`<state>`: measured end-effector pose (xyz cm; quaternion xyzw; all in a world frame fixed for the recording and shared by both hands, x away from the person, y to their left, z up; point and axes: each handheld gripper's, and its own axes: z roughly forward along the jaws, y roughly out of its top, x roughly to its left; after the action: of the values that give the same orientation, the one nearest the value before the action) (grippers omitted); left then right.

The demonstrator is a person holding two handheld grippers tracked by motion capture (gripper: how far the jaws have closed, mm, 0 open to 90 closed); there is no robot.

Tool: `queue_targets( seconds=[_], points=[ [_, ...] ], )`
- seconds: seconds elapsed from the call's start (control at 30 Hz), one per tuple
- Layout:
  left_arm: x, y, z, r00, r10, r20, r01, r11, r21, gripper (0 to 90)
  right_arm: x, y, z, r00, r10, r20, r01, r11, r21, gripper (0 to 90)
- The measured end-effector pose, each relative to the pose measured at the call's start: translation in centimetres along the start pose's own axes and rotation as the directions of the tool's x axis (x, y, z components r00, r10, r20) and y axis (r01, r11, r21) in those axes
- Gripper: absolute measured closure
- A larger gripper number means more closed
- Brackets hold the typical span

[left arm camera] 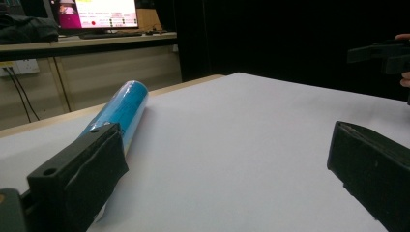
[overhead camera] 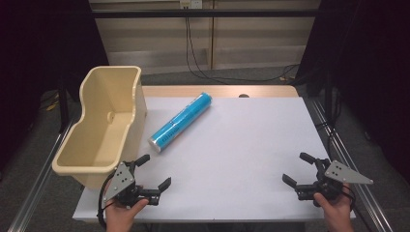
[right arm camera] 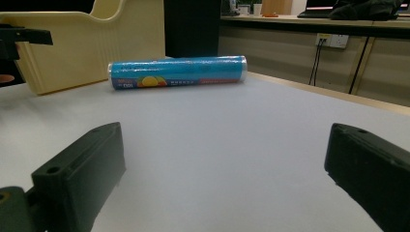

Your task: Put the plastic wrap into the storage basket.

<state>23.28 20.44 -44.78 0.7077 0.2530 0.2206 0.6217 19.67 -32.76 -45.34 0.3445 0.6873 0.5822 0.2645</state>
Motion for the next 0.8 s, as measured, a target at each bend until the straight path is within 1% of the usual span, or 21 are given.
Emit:
queue_targets(
  seconds=[0.13,0.2,0.23,0.4,0.57,0.6,0.7,0.8],
  points=[
    [0.0,0.2,0.4,1.0000,0.002,-0.004,-0.002,1.0000,-0.005,0.0,0.0,0.0,-0.1,1.0000,-0.001,0.000,0.001,1.000,0.002,0.4],
    [0.0,0.2,0.6,1.0000,0.003,-0.009,-0.003,1.0000,0.000,0.0,0.0,0.0,-0.1,1.0000,-0.001,0.000,0.001,1.000,0.002,0.4],
    [0.1,0.3,0.7,0.9999,0.010,-0.009,-0.010,0.9999,0.004,0.0,0.0,0.0,-0.1,1.0000,0.001,0.000,-0.001,1.000,0.002,0.4],
    [0.1,0.5,1.4,0.9999,0.012,-0.012,-0.012,0.9999,0.008,0.0,0.0,0.0,-0.1,1.0000,-0.004,0.000,0.004,1.000,0.005,0.4],
    [0.1,0.8,2.1,0.9999,0.009,-0.011,-0.009,0.9999,0.006,0.0,-0.1,-0.1,-0.2,1.0000,-0.002,0.002,0.002,1.000,0.004,0.4],
    [0.1,1.0,2.4,0.9998,0.003,-0.019,-0.003,1.0000,0.007,0.0,-0.1,-0.1,-0.2,1.0000,-0.001,0.002,0.001,1.000,0.005,0.4],
    [0.1,1.1,2.7,0.9998,-0.001,-0.020,0.001,1.0000,0.008,0.0,-0.1,-0.1,-0.2,1.0000,0.000,0.001,0.000,1.000,0.006,0.4],
    [0.1,1.5,3.4,0.9999,-0.005,-0.013,0.005,0.9999,0.009,0.0,-0.1,-0.2,-0.1,1.0000,-0.001,-0.001,0.001,1.000,0.010,0.4]
  ],
)
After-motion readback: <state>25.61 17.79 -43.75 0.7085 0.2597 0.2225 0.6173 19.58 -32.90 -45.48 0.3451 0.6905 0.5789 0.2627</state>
